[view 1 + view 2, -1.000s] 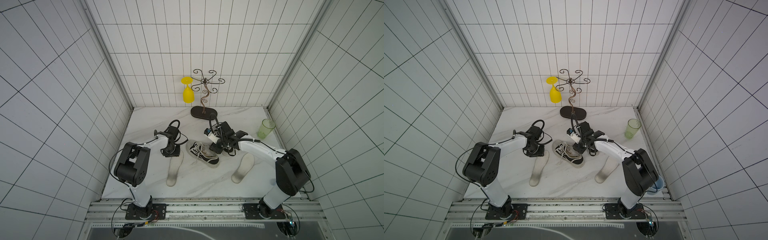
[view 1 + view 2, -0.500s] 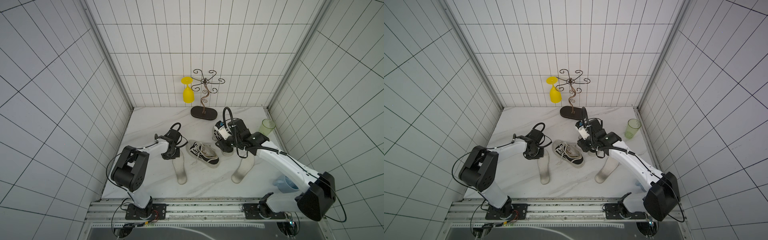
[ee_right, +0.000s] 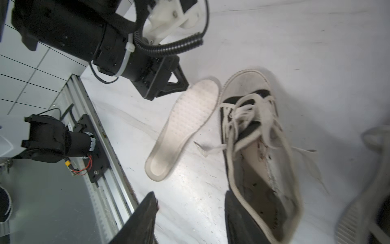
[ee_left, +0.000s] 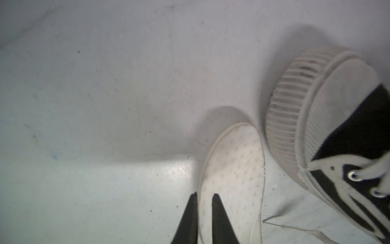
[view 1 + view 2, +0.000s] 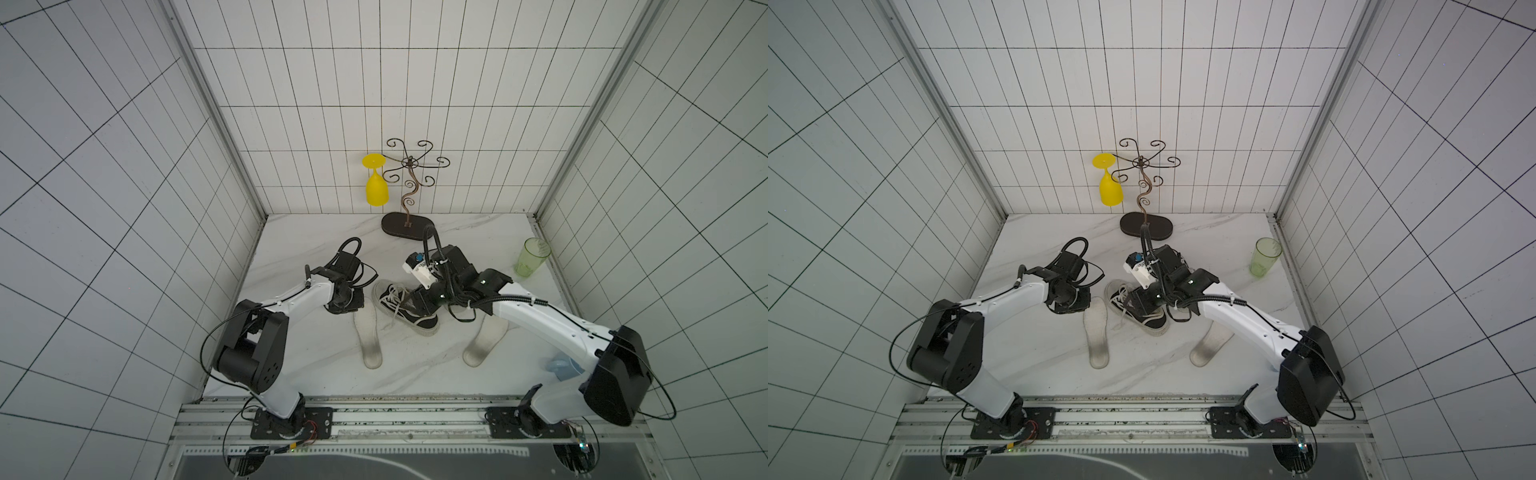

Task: Insert the insole into the shoe
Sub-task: Adjust the insole at the center of the board, then pick up the insole from the center of the board.

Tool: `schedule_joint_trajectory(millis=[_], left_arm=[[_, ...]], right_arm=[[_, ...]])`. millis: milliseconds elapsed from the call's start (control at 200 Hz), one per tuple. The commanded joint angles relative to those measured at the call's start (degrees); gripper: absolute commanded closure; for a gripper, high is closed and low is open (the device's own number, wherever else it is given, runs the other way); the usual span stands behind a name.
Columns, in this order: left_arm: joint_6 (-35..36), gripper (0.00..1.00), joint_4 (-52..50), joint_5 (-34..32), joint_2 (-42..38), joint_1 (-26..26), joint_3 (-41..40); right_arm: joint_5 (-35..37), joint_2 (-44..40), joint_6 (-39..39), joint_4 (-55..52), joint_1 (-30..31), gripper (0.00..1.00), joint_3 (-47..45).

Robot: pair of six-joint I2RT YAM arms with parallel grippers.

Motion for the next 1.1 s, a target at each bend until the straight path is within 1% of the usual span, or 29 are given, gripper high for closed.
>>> schedule_joint_trajectory(millis=[0, 135, 250, 370, 435, 590, 720, 905, 1094], left_arm=[[-1.7, 0.75, -1.4, 2.8, -3.1, 1.1, 1.6], [-2.6, 0.71, -2.6, 1.1, -5.8, 2.5, 1.5], [-7.0, 0.63, -4.2, -5.8, -9.8, 2.7, 0.0], [-11.2, 0.58, -3.8, -10.4, -14.9, 3.8, -4.1], [-11.9, 0.55, -2.7, -10.7, -16.9, 4.3, -6.1], [-13.3, 0.55, -2.4, -11.1, -18.9, 4.5, -8.6], [-14.5, 0.55, -2.4, -12.0, -21.9, 4.5, -10.8], [-14.0, 0.55, -3.6, -12.8, -23.3, 4.5, -10.6], [-12.8, 0.55, -3.7, -12.5, -23.0, 4.5, -9.9]], right_arm=[[0.2, 2.0, 8.5, 6.7, 3.4, 0.48, -3.3], [5.1, 6.0, 13.7, 10.7, 8.5, 0.49, -3.6], [10.8, 11.1, 18.7, 10.3, 11.9, 0.51, -1.7], [13.2, 13.9, 22.8, 11.3, 13.7, 0.53, -1.4], [14.6, 14.9, 25.2, 12.8, 14.1, 0.54, -2.2], [15.2, 18.7, 28.7, 15.9, 14.9, 0.56, -3.1], [17.2, 21.9, 31.4, 15.8, 15.0, 0.57, -1.8], [16.5, 24.6, 33.2, 16.6, 15.0, 0.59, -1.0], [16.3, 27.0, 33.0, 17.1, 14.9, 0.63, 0.6]])
